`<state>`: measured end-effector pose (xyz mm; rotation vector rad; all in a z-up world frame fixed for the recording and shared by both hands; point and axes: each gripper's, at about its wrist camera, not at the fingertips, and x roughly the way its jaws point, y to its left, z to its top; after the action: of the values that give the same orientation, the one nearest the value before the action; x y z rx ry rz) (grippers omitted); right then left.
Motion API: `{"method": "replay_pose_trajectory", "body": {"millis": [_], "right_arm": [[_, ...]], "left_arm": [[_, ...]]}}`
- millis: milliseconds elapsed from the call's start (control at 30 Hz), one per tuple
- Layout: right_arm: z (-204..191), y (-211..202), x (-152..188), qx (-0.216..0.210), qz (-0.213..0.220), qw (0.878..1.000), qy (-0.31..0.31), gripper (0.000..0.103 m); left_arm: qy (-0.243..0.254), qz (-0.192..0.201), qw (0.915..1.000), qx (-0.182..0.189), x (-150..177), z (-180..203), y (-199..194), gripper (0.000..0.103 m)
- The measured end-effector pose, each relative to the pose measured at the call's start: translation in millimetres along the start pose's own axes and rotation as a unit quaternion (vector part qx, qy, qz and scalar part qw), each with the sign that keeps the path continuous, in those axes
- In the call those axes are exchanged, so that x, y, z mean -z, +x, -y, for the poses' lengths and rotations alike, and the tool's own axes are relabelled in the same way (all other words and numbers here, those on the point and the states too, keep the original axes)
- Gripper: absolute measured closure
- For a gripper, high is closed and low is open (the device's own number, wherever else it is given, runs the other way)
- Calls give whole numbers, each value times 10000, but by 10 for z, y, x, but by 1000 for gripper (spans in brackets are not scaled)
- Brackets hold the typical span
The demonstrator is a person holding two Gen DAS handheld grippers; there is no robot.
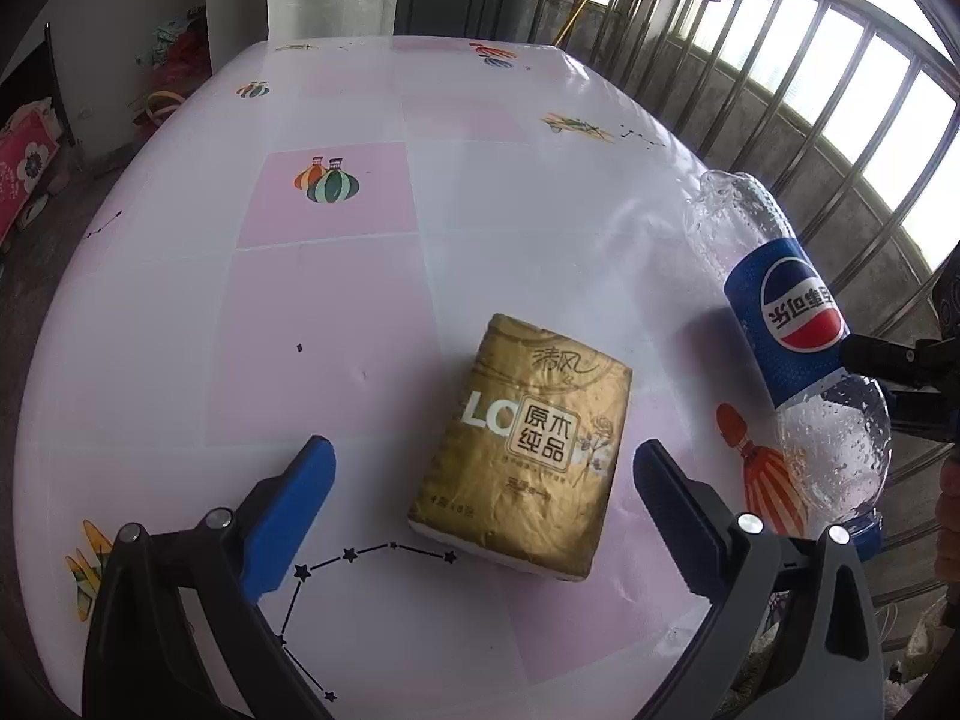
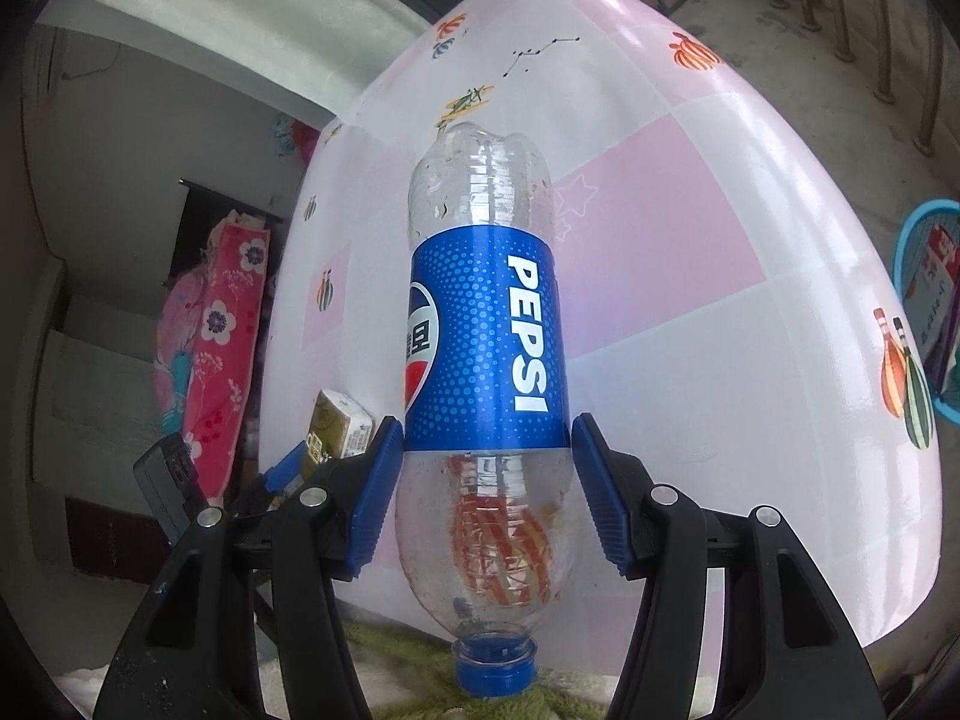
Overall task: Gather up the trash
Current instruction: 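Lower the left tool onto the gold tissue pack while the right tool holds the bottle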
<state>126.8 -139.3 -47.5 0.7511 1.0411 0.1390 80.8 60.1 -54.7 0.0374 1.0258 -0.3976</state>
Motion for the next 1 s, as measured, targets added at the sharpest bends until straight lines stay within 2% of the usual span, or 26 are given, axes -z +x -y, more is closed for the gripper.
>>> {"method": "replay_pose_trajectory", "body": {"millis": [167,267,700,1000], "right_arm": [[-48,18,-5,56,-68,10000,-36,46],[-55,22,11,93,-69,9999,-47,46],[-98,60,1,151,-104,9998,-10,46],[-106,85,-4,160,-94,9998,6,46]], "left_arm": [[274,-121,9993,-210,36,113,28,6],[660,-203,9962,-525,107,231,65,5],[797,-223,9953,-503,136,301,69,5],[770,-93,9957,-515,145,326,79,5]]}}
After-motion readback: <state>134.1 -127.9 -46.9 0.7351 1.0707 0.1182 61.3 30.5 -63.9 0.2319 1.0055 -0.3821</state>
